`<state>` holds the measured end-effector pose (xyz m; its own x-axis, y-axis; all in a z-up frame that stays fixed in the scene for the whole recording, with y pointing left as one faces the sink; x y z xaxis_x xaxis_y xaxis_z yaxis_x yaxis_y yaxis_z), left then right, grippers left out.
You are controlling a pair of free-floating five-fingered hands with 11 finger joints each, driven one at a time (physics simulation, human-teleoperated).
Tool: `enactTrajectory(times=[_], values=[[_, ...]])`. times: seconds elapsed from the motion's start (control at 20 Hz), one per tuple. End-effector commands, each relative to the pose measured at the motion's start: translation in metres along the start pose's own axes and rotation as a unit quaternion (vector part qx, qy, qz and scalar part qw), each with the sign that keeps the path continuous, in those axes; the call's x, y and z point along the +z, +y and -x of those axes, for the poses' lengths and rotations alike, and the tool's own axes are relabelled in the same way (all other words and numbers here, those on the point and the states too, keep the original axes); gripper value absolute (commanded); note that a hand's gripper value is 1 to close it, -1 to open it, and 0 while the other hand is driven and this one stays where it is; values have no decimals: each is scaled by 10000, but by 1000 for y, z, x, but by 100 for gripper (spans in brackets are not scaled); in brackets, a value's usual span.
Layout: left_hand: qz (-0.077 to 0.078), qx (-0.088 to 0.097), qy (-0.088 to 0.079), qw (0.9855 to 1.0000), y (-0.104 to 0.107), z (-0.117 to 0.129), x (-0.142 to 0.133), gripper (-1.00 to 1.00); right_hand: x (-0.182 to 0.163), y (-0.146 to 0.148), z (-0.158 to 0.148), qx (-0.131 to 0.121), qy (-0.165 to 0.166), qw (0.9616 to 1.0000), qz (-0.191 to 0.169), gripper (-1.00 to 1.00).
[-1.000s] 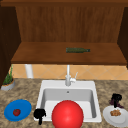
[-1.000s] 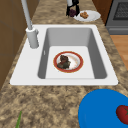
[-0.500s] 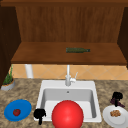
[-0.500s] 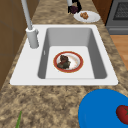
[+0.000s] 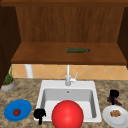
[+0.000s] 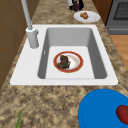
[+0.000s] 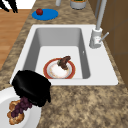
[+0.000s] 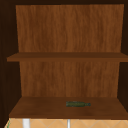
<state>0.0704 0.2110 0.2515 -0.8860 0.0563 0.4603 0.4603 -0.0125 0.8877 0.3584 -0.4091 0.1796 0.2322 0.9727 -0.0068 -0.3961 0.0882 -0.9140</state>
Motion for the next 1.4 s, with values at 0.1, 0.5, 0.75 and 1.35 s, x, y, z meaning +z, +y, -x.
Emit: enactTrajectory(times=[0.1, 0.5, 0.75, 1.35], values=[[0, 0, 0, 10000, 0, 0, 0, 0, 22, 0, -37, 37, -103, 9997, 207, 100], [0, 0, 0, 10000, 0, 0, 0, 0, 54, -11, -84, 41, -148, 9998, 108, 100], [0, 0, 0, 10000, 0, 0, 0, 0, 76, -25, -113, 26, -150, 9998, 125, 100], [0, 0, 0, 10000, 0, 0, 0, 0, 120, -64, -185, 8, -160, 9998, 131, 100]])
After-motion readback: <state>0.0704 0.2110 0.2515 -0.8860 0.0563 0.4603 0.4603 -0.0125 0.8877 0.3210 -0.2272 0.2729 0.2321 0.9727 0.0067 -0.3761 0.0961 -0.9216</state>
